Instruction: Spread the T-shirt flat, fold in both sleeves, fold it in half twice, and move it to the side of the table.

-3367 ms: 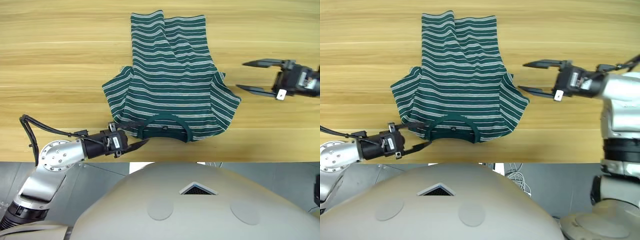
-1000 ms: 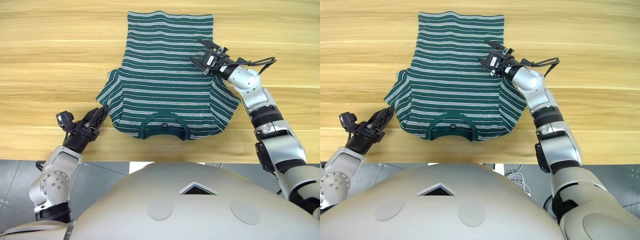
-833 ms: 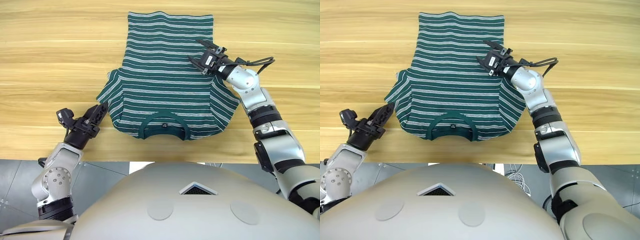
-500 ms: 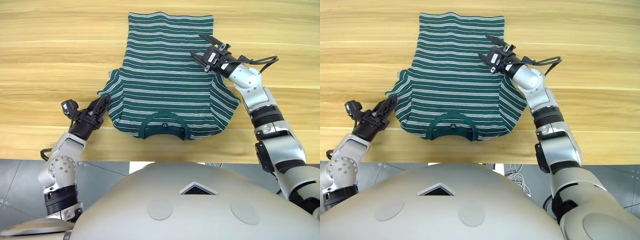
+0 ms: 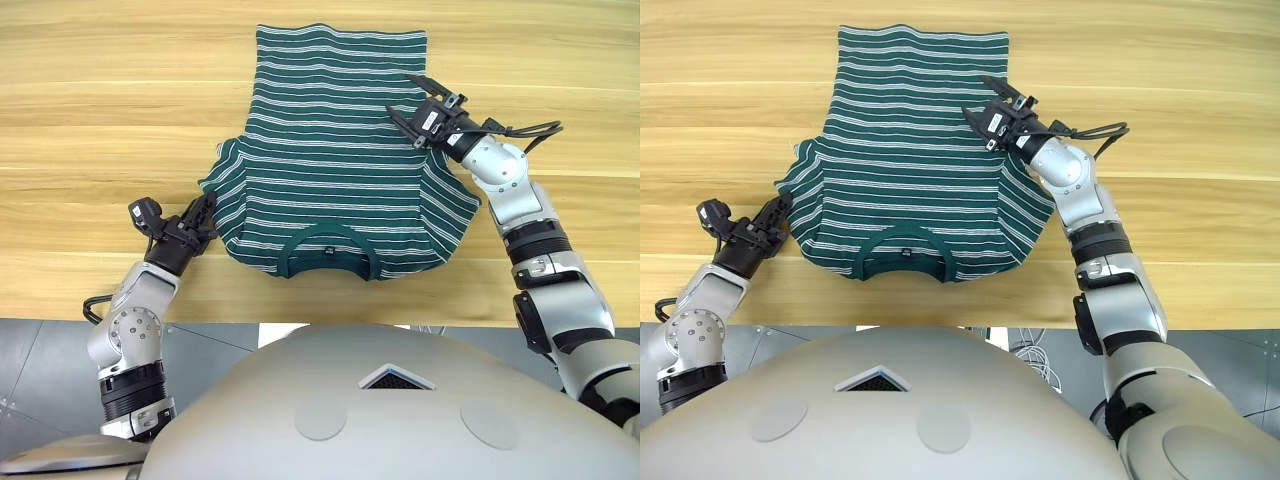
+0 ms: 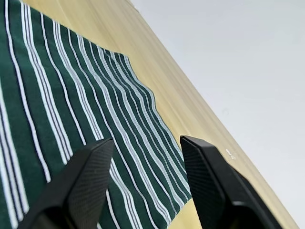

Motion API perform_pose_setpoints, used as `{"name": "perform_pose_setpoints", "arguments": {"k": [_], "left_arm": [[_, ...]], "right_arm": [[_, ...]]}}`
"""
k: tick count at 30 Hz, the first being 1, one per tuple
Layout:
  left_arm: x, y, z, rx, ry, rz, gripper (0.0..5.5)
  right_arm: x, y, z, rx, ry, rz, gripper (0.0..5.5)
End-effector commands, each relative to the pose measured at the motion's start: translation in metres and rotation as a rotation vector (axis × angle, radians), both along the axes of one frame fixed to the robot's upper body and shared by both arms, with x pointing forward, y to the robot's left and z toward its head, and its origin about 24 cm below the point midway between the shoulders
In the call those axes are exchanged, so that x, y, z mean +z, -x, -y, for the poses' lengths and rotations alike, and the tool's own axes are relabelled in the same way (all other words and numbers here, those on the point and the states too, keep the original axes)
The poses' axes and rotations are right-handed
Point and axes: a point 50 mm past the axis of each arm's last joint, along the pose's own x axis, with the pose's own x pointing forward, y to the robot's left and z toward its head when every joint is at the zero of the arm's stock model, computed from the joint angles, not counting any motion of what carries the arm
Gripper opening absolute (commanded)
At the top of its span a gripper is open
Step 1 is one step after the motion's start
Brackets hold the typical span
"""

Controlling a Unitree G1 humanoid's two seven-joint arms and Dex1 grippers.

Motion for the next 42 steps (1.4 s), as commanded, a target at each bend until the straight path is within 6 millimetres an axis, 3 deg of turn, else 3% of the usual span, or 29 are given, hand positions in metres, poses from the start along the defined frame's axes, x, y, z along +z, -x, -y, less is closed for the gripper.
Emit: {"name": "perform_pose_setpoints", "arguments": {"k": [1,4,7,12,25,29,35,40,42], "left_arm": [[-0.017,0.017,0.001,0.051,-0.023,-0.135,0.03],[-0.008,0.014,-0.002,0.102,0.001,-0.069,0.03],[0.015,0.011,0.004,0.094,0.07,0.114,0.03],[0.025,0.011,0.02,-0.03,-0.054,0.209,0.03],[0.021,0.011,0.08,-0.539,-0.824,0.468,0.03],[0.012,0.02,0.088,-0.646,-0.884,0.463,0.03],[-0.005,0.026,0.079,-0.697,-0.934,0.323,0.21],[0.007,0.019,0.077,-0.637,-0.942,0.341,0.96],[0.02,0.016,0.083,-0.595,-0.874,0.381,0.99]], "right_arm": [[0.003,-0.001,0.003,-0.016,-0.007,0.009,2.61],[0.003,0.0,0.004,-0.024,-0.011,0.007,2.61],[-0.001,0.001,0.004,-0.026,-0.008,-0.001,2.61],[-0.003,0.004,0.001,-0.011,-0.004,-0.008,2.61],[-0.008,0.007,0.0,-0.006,-0.011,-0.027,2.61],[-0.011,0.007,-0.001,-0.013,-0.015,-0.033,2.61],[-0.017,0.01,-0.007,0.002,0.001,-0.045,2.61],[-0.022,0.029,-0.01,0.096,0.028,-0.078,2.61],[-0.019,0.041,-0.011,0.176,0.012,-0.104,2.61]]}}
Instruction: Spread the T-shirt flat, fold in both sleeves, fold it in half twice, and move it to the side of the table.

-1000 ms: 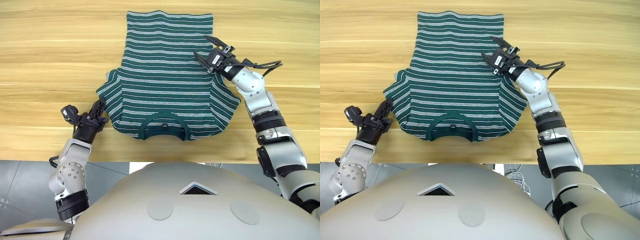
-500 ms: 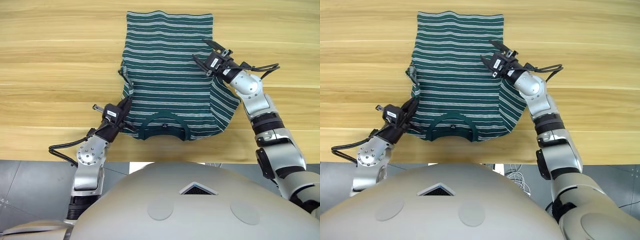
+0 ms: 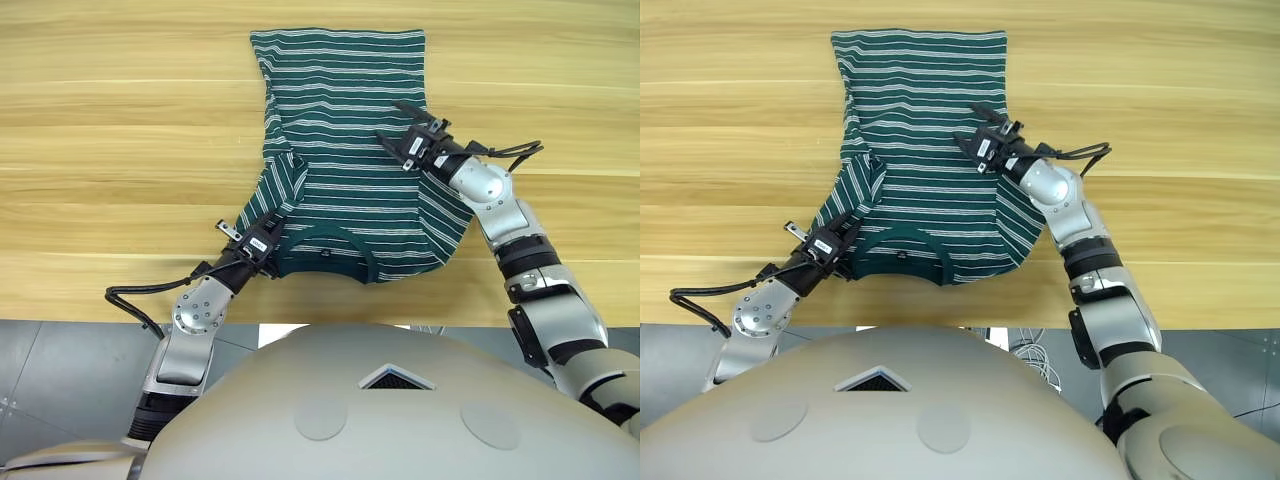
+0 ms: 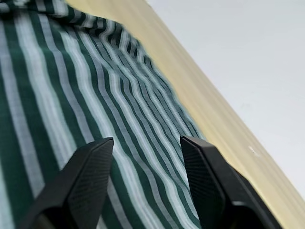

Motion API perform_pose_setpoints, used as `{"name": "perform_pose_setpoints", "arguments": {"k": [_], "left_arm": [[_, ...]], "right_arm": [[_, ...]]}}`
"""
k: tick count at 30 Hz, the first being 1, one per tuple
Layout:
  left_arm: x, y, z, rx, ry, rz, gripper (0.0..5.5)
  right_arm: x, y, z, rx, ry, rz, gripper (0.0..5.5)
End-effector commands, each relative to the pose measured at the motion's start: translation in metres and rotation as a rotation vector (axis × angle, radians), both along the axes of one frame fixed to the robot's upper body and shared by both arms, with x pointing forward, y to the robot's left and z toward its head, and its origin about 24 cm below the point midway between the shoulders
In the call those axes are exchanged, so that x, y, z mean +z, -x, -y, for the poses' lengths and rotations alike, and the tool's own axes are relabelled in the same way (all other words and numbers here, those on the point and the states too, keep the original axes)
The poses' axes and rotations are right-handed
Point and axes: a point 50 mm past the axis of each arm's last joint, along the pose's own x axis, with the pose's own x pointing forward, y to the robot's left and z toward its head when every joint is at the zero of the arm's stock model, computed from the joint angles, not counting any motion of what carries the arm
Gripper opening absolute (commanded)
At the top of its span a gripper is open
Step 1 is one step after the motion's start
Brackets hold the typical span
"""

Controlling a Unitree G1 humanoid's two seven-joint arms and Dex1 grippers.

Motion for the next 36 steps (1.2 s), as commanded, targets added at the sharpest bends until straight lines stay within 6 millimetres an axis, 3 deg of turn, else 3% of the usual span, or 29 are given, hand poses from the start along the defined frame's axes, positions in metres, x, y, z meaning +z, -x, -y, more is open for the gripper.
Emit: {"name": "perform_pose_setpoints", "arguments": {"k": [1,6,9,15,24,28,33,36], "left_arm": [[0.018,-0.001,0.005,0.036,0.112,0.011,0.99],[0.059,0.006,0.024,-0.025,0.46,-0.027,0.99],[0.079,0.004,0.023,-0.041,0.588,-0.005,0.99],[0.072,-0.014,-0.007,0.058,0.493,0.051,0.99],[0.04,-0.02,-0.026,0.037,0.279,0.044,0.99],[0.036,-0.017,-0.019,-0.01,0.242,0.04,0.99],[0.035,-0.012,0.0,-0.055,0.231,0.052,0.99],[0.035,-0.013,0.022,-0.091,0.247,0.081,0.99]], "right_arm": [[0.008,0.021,-0.001,0.141,-0.024,-0.036,2.61],[0.036,0.066,0.003,0.366,-0.097,-0.133,2.61],[0.049,0.086,0.007,0.447,-0.114,-0.202,2.61],[0.023,0.112,0.021,0.515,0.057,-0.393,2.61],[0.002,0.108,0.076,0.425,0.135,-0.615,2.61],[0.018,0.102,0.099,0.38,0.075,-0.618,2.61],[0.048,0.098,0.097,0.395,-0.154,-0.535,2.61],[0.061,0.092,0.106,0.245,-0.321,-0.436,2.61]]}}
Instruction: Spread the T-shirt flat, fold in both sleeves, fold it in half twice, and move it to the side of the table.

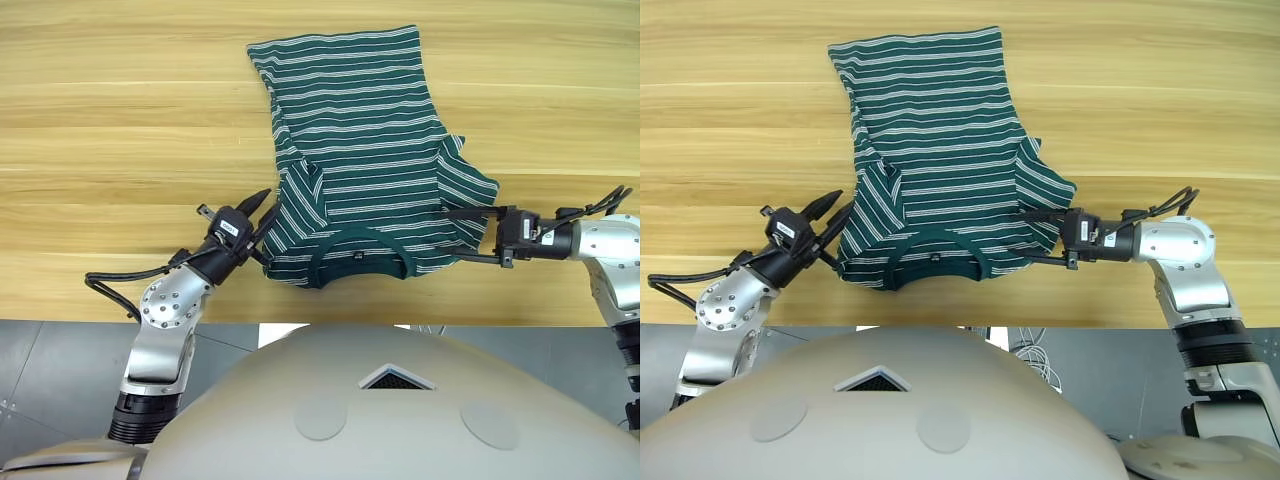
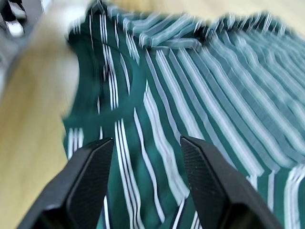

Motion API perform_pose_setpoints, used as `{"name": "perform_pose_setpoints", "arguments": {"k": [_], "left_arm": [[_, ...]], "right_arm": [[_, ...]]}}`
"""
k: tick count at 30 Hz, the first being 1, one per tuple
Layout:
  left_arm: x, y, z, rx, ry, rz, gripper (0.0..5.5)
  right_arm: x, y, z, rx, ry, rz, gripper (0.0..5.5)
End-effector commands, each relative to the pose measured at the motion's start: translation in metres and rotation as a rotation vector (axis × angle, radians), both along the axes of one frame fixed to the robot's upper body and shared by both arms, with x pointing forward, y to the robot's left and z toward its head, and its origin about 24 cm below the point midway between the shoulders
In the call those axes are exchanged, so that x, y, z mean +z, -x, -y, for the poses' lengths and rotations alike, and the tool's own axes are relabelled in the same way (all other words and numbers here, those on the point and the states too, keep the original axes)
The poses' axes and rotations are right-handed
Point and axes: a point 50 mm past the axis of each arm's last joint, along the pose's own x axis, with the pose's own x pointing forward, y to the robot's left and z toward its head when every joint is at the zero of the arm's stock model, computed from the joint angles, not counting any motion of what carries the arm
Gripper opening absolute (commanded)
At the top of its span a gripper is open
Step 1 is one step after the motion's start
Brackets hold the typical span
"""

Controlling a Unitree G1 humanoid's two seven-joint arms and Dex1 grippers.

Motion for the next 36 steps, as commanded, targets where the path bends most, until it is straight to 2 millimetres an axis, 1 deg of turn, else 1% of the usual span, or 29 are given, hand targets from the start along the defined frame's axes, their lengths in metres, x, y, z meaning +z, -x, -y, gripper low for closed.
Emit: {"name": "perform_pose_setpoints", "arguments": {"k": [1,2,3,4,5,7,9,11,15,19,22,28,30,32,34,36], "left_arm": [[0.001,0.0,0.027,-0.05,-0.003,0.055,0.99],[0.0,0.002,0.033,-0.065,-0.006,0.057,0.99],[-0.004,0.004,0.036,-0.073,-0.014,0.048,0.99],[-0.009,0.005,0.035,-0.066,-0.031,0.03,0.99],[-0.014,0.007,0.032,-0.053,-0.049,0.009,0.99],[-0.028,0.01,0.017,0.015,-0.106,-0.045,0.99],[-0.04,0.016,0.006,0.07,-0.13,-0.095,0.99],[-0.047,0.02,0.004,0.089,-0.126,-0.122,0.99],[-0.054,0.026,0.01,0.075,-0.107,-0.145,0.99],[-0.057,0.03,0.013,0.069,-0.102,-0.157,0.99],[-0.058,0.032,0.014,0.069,-0.102,-0.159,0.99],[-0.057,0.032,0.012,0.069,-0.106,-0.153,0.99],[-0.057,0.032,0.012,0.069,-0.108,-0.153,0.99],[-0.056,0.032,0.012,0.07,-0.108,-0.151,0.99],[-0.056,0.033,0.012,0.072,-0.107,-0.151,0.99],[-0.056,0.033,0.012,0.072,-0.107,-0.152,0.99]], "right_arm": [[0.012,-0.008,0.018,-0.291,-0.113,0.066,2.61],[0.008,-0.007,0.028,-0.388,-0.094,0.077,2.61],[0.001,-0.001,0.039,-0.487,-0.062,0.05,2.61],[-0.007,0.01,0.047,-0.571,-0.034,0.01,2.61],[-0.013,0.021,0.052,-0.633,-0.015,-0.025,2.61],[-0.021,0.043,0.057,-0.74,0.013,-0.094,2.61],[-0.022,0.055,0.058,-0.808,0.013,-0.131,2.61],[-0.021,0.053,0.059,-0.879,-0.011,-0.166,2.61],[-0.037,0.046,0.051,-0.946,-0.007,-0.281,2.61],[-0.049,0.037,0.038,-0.983,-0.038,-0.362,2.61],[-0.058,0.026,0.034,-1.026,-0.066,-0.428,2.61],[-0.062,0.018,0.03,-1.061,-0.083,-0.485,2.61],[-0.062,0.016,0.037,-1.09,-0.063,-0.468,2.61],[-0.057,0.01,0.051,-1.139,-0.051,-0.415,2.61],[-0.043,0.0,0.065,-1.184,-0.09,-0.331,2.61],[-0.026,-0.007,0.071,-1.183,-0.166,-0.272,2.61]]}}
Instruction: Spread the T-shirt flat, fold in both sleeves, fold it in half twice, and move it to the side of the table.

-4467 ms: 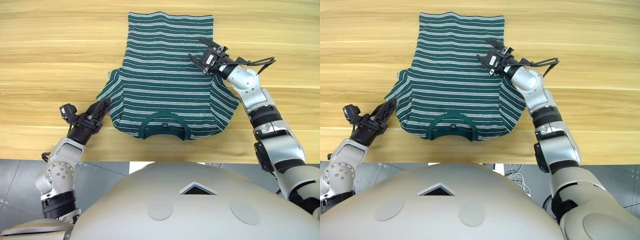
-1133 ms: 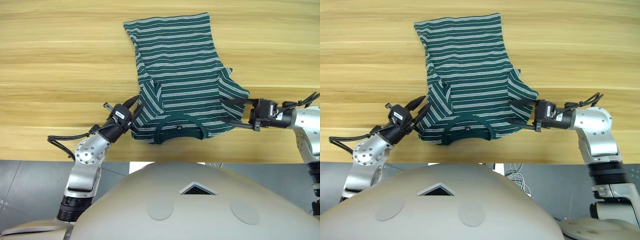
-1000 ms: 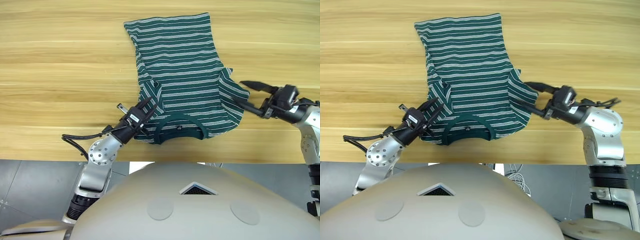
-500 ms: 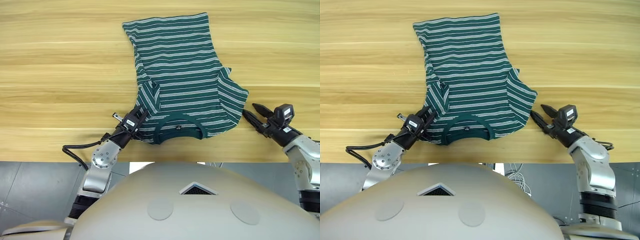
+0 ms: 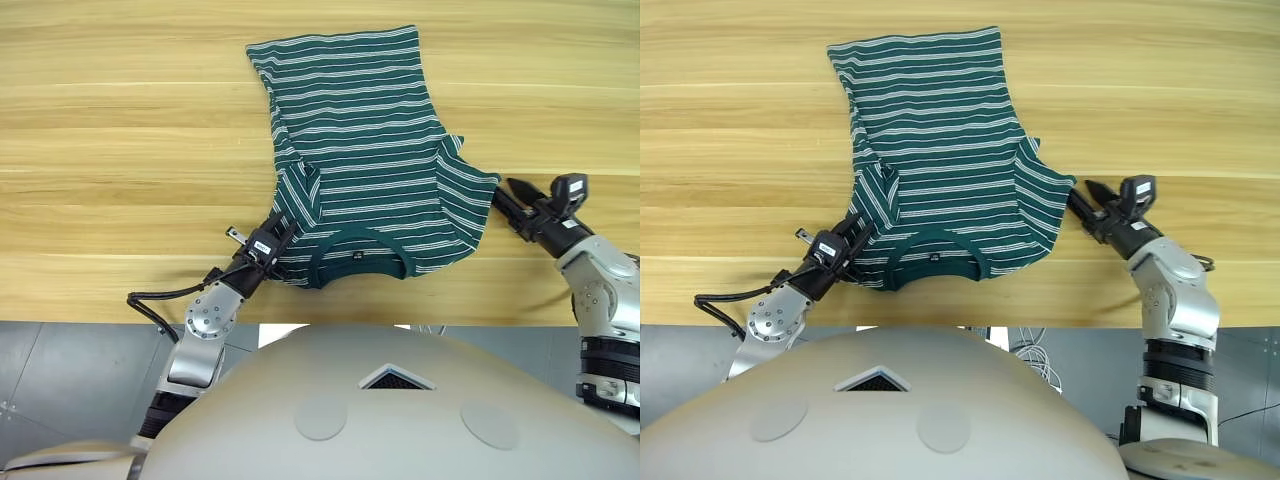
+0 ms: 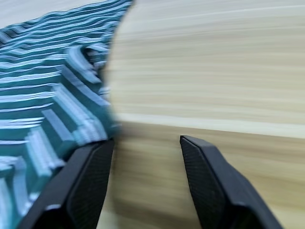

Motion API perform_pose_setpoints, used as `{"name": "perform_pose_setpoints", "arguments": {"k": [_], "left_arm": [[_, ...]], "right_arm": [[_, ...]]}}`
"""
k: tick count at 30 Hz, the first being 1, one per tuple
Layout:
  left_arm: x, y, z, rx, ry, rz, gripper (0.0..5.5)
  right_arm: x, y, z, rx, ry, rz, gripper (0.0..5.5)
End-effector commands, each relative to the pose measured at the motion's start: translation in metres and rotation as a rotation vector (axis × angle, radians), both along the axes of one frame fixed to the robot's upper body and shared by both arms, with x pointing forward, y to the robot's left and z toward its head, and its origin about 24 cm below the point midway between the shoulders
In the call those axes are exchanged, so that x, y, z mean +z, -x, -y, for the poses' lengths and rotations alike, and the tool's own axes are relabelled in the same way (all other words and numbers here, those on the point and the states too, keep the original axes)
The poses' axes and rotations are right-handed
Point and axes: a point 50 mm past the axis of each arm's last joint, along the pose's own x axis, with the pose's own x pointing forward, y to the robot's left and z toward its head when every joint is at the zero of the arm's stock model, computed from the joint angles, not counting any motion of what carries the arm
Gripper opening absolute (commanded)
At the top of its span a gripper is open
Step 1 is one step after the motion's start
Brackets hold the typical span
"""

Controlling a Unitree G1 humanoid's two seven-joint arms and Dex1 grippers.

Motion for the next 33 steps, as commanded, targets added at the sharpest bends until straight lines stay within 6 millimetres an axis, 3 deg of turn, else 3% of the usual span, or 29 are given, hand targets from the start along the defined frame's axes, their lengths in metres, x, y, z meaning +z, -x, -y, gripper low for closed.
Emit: {"name": "perform_pose_setpoints", "arguments": {"k": [1,9,15,21,33], "left_arm": [[-0.012,0.013,-0.002,0.004,-0.027,-0.087,0.99],[-0.012,0.015,-0.002,0.008,-0.026,-0.091,0.99],[-0.012,0.016,0.0,0.013,-0.021,-0.091,0.99],[-0.012,0.015,0.0,0.01,-0.025,-0.085,0.99],[-0.011,0.014,0.0,-0.001,-0.031,-0.082,1.01]], "right_arm": [[0.024,-0.009,0.01,-0.013,-0.035,0.101,2.61],[0.018,0.011,-0.013,0.058,-0.231,0.006,2.61],[-0.004,0.018,-0.018,0.057,-0.117,-0.109,2.61],[-0.01,0.018,-0.037,0.12,-0.148,-0.125,2.61],[-0.007,0.006,-0.04,0.059,-0.131,-0.044,0.38]]}}
